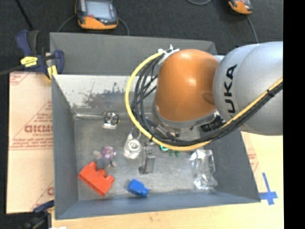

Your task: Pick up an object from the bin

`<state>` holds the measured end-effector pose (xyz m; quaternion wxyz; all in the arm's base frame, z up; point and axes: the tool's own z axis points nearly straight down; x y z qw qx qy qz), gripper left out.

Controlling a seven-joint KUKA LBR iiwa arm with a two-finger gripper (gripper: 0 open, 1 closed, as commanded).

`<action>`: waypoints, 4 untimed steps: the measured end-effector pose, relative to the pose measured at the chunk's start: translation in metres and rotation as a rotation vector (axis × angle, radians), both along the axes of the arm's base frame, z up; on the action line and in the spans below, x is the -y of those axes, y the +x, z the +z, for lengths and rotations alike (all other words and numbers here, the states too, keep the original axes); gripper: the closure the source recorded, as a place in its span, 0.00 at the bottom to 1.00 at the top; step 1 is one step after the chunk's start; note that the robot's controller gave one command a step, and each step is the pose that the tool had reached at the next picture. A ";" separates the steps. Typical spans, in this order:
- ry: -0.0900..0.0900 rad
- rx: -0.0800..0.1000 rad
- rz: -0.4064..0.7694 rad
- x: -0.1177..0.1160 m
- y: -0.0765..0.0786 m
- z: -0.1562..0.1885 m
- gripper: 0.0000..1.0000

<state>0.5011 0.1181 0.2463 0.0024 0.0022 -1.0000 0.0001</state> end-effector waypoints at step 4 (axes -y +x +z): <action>0.001 0.010 -0.127 -0.103 0.076 -0.177 0.00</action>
Offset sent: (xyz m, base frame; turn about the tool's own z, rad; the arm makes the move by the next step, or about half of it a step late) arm -0.0187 0.0661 -0.1763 -0.0700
